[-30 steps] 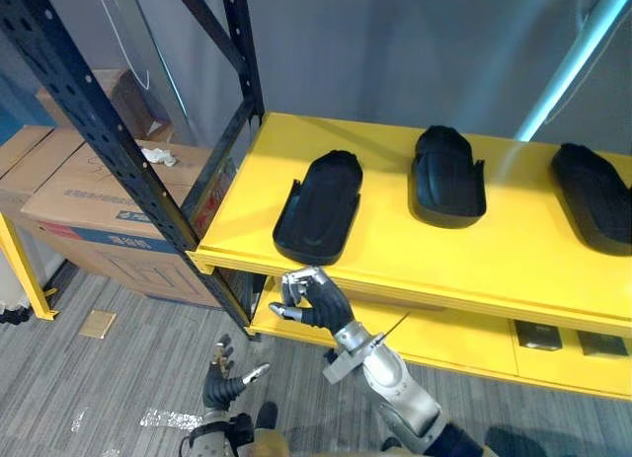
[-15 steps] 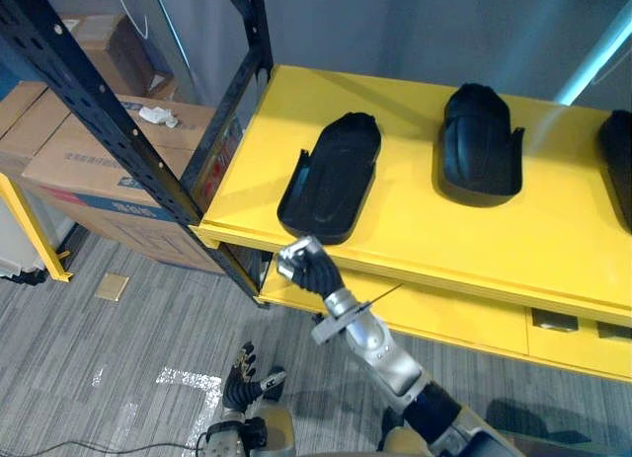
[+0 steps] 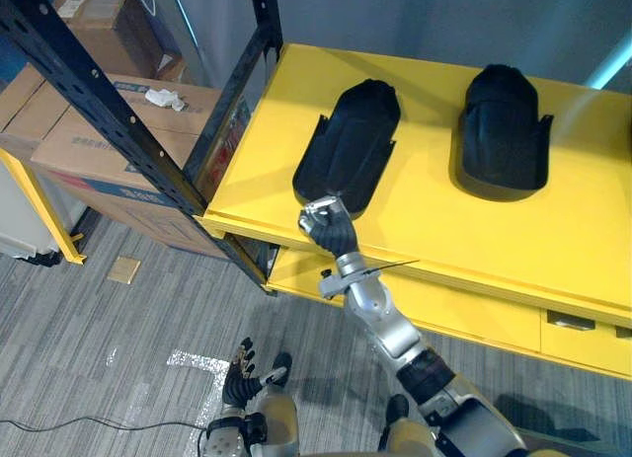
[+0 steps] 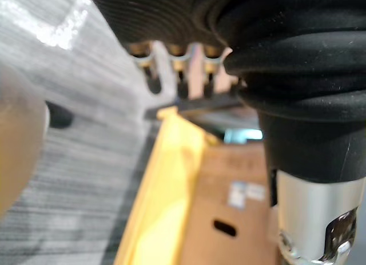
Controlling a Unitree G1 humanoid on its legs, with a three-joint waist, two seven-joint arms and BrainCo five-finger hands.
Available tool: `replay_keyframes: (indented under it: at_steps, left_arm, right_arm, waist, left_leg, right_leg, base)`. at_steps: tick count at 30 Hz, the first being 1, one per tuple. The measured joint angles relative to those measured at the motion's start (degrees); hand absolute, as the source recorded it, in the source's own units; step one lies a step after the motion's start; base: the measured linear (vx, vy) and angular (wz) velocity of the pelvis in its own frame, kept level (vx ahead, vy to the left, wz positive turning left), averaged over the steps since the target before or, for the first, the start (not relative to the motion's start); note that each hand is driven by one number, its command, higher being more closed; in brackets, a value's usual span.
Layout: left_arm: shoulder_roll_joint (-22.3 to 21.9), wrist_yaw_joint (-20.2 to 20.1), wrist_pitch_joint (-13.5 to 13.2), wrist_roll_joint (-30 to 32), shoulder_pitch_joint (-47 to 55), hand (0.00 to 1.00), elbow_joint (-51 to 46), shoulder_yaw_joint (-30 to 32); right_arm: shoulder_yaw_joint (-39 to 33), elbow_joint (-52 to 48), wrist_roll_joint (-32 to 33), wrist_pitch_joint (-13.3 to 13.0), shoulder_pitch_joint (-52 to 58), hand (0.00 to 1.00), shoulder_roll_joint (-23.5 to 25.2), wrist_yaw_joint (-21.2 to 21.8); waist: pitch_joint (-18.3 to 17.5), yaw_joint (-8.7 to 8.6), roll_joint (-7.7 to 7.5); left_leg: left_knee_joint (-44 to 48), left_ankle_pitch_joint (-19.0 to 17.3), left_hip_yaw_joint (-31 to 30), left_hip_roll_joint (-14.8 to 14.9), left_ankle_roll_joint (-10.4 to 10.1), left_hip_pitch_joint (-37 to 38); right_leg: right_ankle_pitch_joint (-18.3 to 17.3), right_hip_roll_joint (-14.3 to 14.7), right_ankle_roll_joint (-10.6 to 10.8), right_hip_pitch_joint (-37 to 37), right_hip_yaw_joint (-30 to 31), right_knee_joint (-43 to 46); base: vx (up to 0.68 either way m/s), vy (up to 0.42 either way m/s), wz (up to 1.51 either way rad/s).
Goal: Walk over and take plastic housings, then place them on the shelf
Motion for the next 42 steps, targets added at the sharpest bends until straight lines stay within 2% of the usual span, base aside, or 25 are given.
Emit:
replay_keyframes:
  at_steps: [5,10,14,18,22,29,32,34,36,38,39,41,42]
  left_arm:
    - [0.00,0.02,-0.10,-0.05,0.02,0.00,0.20,-0.01]
    - [-0.03,0.02,-0.48,-0.32,-0.01,0.00,0.17,-0.01]
    - [-0.07,0.02,-0.83,-0.55,0.00,0.00,0.17,-0.04]
    - [-0.09,0.02,-1.36,-0.60,0.00,0.00,0.11,-0.04]
    - [-0.76,0.01,-1.38,-0.67,0.00,0.00,0.11,-0.27]
    - [-1.30,-0.32,-1.49,-0.66,0.00,0.00,0.11,-0.43]
    - [-1.48,-1.02,-1.97,-0.59,0.00,0.00,0.20,-0.40]
    - [-1.51,-1.06,-2.29,-0.47,0.03,0.00,0.26,-0.33]
    - [-1.68,-1.10,-2.31,-0.42,-0.02,0.00,0.26,0.31]
    - [-1.66,-1.10,-2.29,0.29,-0.09,0.00,0.29,1.41]
    - [-1.63,-1.09,-2.29,0.58,-0.11,0.00,0.30,1.74]
    - [-1.56,-1.03,-2.12,1.74,-0.80,0.00,1.80,1.93]
    - [-1.50,-0.99,-1.95,2.14,-1.17,0.00,2.57,1.96]
  right_arm:
    - [-1.52,1.66,-2.89,0.07,-0.85,1.00,0.00,-2.39]
    - [-8.15,7.26,-5.91,0.09,-8.43,1.00,-0.15,-5.01]
    - [-10.87,8.45,-6.43,0.09,-10.54,1.00,-1.77,-6.93]
    - [-12.72,9.95,-6.44,0.08,-12.85,1.00,-2.18,-7.46]
    - [-14.80,12.13,-6.57,0.07,-16.47,1.00,-3.05,-8.44]
    - [-14.66,11.89,-6.38,-0.54,-17.39,1.00,-4.04,-8.19]
    - [-13.52,5.99,-6.20,-2.75,-15.09,1.00,-3.59,-7.99]
    - [-11.30,-3.31,-6.17,-4.43,-11.25,1.00,-2.91,-7.68]
    - [-8.35,-12.51,-6.19,-5.26,-6.33,1.00,-2.12,-6.68]
    - [-6.00,-22.72,-5.85,-5.23,0.50,1.00,-1.84,-4.37]
    - [-6.00,-24.76,-5.84,-5.12,2.13,0.00,-2.04,-4.12]
    - [-10.97,-32.38,-5.57,-4.95,9.89,0.00,-3.85,-4.02]
    - [-13.50,-34.16,-5.77,-5.07,12.10,0.00,-4.15,-4.62]
  waist:
    - [0.29,0.19,0.42]
    - [2.00,0.91,1.38]
    - [2.23,1.08,1.46]
    - [2.31,1.13,1.61]
    - [2.74,1.19,2.46]
    - [3.01,1.21,2.98]
    - [3.04,1.18,2.89]
    - [3.17,0.98,2.36]
    - [2.90,0.41,1.28]
    - [1.61,-1.54,-1.17]
    - [1.20,-2.05,-1.91]
    - [-0.48,-3.13,-4.27]
    - [-0.77,-3.31,-4.75]
  left_leg:
    - [0.09,-0.08,-0.20,0.01,0.15,-0.03]
    - [0.09,0.24,-0.38,-0.12,0.16,-0.13]
    - [0.09,0.54,-1.00,-0.67,0.23,-0.86]
    - [0.09,0.63,-1.30,-0.93,0.15,-0.86]
    - [0.06,0.98,-1.56,-0.92,0.13,-0.84]
    - [-0.21,1.30,-1.61,-0.91,0.29,-0.79]
    - [-1.55,1.73,-1.08,-0.67,0.36,0.03]
    - [-2.61,1.74,0.55,-0.27,0.35,1.41]
    - [-3.54,1.75,2.49,-0.01,0.31,2.95]
    - [-4.00,1.66,5.75,0.13,0.31,4.12]
    - [-4.00,1.64,6.79,0.14,0.32,4.37]
    - [-4.01,0.53,10.32,0.64,0.15,6.46]
    - [-4.01,0.18,11.36,0.70,0.20,7.14]
  right_leg:
    - [-0.43,-0.11,0.00,-0.22,-0.30,0.84]
    - [-0.59,-0.29,0.06,-0.49,-0.42,1.50]
    - [-0.82,-0.91,0.27,-0.93,-1.02,1.88]
    - [-1.01,-1.19,0.25,-0.86,-1.32,2.27]
    - [-1.08,-1.22,0.23,-0.89,-1.50,2.81]
    - [-1.17,-1.26,0.26,-1.03,-1.59,3.24]
    - [-1.16,-1.21,0.27,-1.04,-1.27,3.05]
    - [-1.01,-0.93,0.43,-1.00,0.18,2.45]
    - [-0.92,-0.78,0.46,-1.04,1.70,2.06]
    - [-0.57,-0.61,0.46,-0.98,3.67,1.10]
    - [-0.38,-0.53,0.48,-0.97,4.28,0.75]
    - [0.60,-0.01,0.50,-0.53,7.10,-0.77]
    - [0.81,0.06,0.57,-0.26,7.86,-1.12]
  base:
    - [-0.01,-0.004,0.02]
    - [0.00,-0.001,0.01]
    - [0.01,-0.001,0.09]
    - [0.01,0.001,0.05]
    - [-0.02,-0.004,0.02]
    - [-0.02,-0.004,0.01]
    - [0.01,-0.013,-0.08]
    - [0.05,-0.021,-0.34]
    - [0.06,-0.013,-0.39]
    - [0.07,0.000,-0.42]
    - [0.07,0.011,-0.51]
    - [0.05,0.015,-0.65]
    - [0.03,0.021,-0.67]
